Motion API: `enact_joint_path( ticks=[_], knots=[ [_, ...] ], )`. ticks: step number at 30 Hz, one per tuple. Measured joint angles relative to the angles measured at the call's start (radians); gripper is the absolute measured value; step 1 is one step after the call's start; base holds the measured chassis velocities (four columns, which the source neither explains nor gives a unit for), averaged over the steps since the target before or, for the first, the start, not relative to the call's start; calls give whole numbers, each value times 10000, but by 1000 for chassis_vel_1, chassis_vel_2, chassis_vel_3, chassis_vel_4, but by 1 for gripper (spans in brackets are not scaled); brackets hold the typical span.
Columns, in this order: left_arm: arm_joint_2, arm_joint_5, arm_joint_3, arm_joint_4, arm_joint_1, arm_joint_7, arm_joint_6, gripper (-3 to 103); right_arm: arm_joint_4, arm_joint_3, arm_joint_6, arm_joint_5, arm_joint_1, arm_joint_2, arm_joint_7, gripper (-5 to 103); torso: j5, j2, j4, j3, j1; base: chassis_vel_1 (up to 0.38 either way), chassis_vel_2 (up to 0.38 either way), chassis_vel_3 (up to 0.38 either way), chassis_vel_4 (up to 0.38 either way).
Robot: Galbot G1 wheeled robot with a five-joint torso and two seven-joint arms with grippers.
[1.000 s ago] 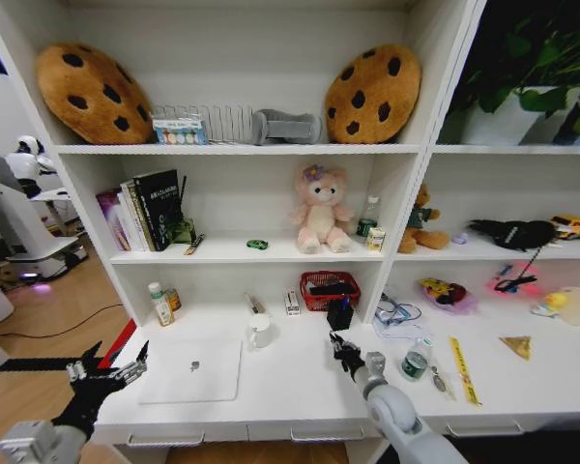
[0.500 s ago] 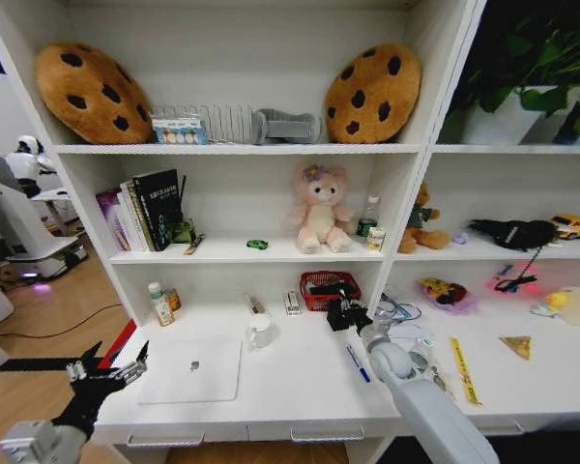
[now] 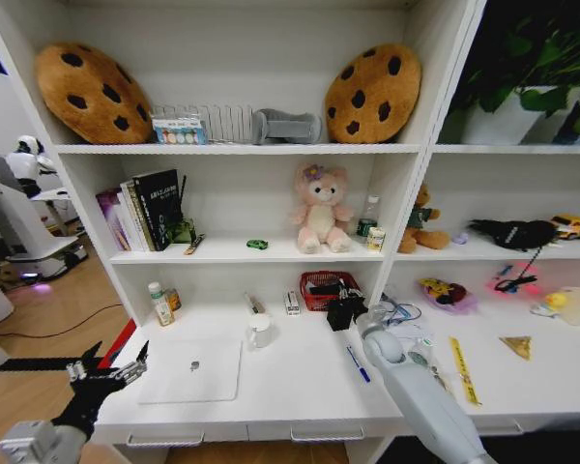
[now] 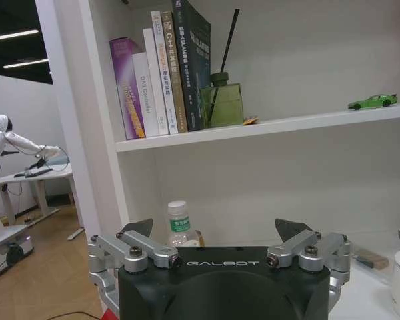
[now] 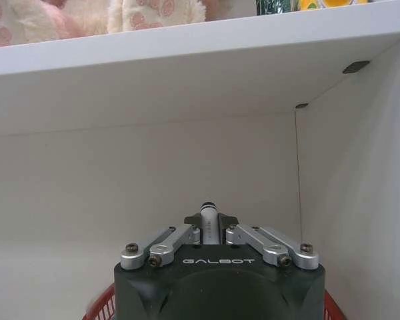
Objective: Organize the objects on the table.
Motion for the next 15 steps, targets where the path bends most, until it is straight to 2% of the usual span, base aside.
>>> enact_joint_path(
  ticks=[4,15],
  knots=[
    [0,0,0,0,0,0,0,100,-449,-182,326,-142,303,81,22,12,0,0,-4,0,0,0,0,0,0],
    [0,0,0,0,0,-1,0,100,-710,-70,499,-361,178,111,-19,12,2,2,-5,0,-1,0,0,0,0]
  ],
)
